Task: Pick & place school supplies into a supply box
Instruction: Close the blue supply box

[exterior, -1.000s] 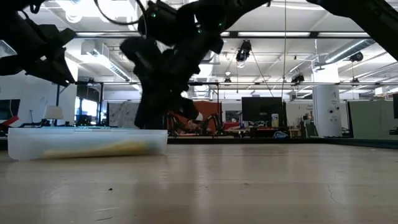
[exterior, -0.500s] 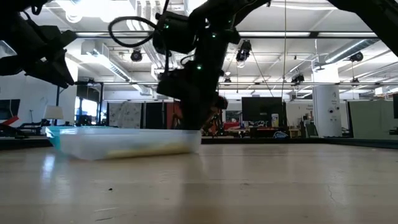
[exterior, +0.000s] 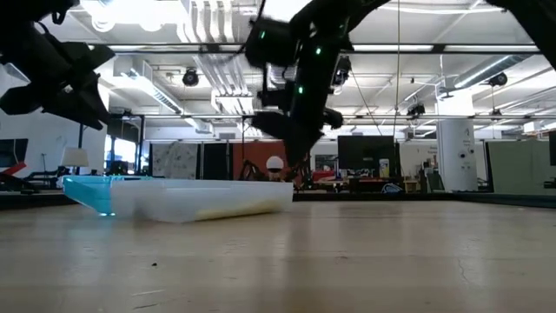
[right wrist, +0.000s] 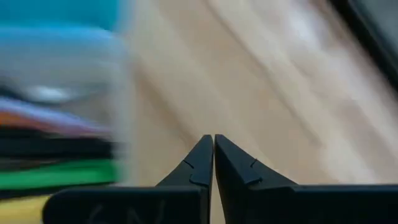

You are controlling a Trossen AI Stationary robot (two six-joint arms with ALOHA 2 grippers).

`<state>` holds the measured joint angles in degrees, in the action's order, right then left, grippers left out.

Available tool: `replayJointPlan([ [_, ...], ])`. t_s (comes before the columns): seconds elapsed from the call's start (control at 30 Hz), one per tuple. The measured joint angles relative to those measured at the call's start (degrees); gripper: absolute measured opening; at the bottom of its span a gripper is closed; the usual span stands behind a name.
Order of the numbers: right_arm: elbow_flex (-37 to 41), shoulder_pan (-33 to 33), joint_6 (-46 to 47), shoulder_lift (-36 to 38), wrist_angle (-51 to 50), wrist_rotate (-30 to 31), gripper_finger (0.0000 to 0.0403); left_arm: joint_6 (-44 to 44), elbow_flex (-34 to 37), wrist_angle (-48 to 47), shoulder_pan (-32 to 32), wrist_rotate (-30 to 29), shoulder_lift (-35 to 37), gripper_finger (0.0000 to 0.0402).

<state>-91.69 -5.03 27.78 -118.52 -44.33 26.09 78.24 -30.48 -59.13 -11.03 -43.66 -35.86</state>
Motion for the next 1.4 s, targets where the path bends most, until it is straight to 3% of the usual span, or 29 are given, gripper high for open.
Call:
replayJointPlan([
  [0.1, 5.58, -0.32, -2.70, 5.75, 10.49, -11.39, 0.0008, 2.97, 0.02, 0.21, 2.56, 6.08, -0.08, 0.0080],
  [0.17, 9.77, -0.61, 0.45, 8.93, 15.68, -17.08, 0.0008, 2.81, 0.35, 0.77, 5.55, 9.23, -0.74, 0.0080],
  [0.33, 17.18, -0.49, 6.14, 14.33, 16.24, -18.74, 0.0009, -2.58, 2.18, 3.15, 16.71, 13.28, -2.82, 0.0072],
  [0.47, 18.42, 1.82, 7.09, 15.41, 16.79, -23.61, 0.0008, -12.96, 4.05, 10.34, 27.65, 23.09, -4.38, 0.0071],
  [0.6, 17.87, 3.83, 9.82, 14.83, 19.43, -24.80, 0.0008, -22.37, 6.64, 18.14, 38.34, 33.97, -6.98, 0.0071],
  [0.77, 17.42, 4.76, 15.06, 14.50, 20.83, -25.00, 0.0008, -28.14, 8.96, 20.88, 46.29, 39.37, -10.07, 0.0071],
  [0.93, 18.14, 4.79, 18.71, 14.43, 21.64, -25.90, 0.0008, -30.18, 11.67, 28.08, 48.95, 47.60, -14.53, 0.0071],
  [1.13, 20.08, 5.10, 21.81, 14.41, 25.43, -26.09, 0.0008, -30.13, 11.69, 31.18, 48.88, 51.37, -19.82, 0.0071],
  [1.4, 23.79, 5.74, 24.26, 14.41, 26.50, -26.01, 0.0008, -30.54, 8.45, 32.79, 48.81, 54.72, -19.96, 0.0071],
])
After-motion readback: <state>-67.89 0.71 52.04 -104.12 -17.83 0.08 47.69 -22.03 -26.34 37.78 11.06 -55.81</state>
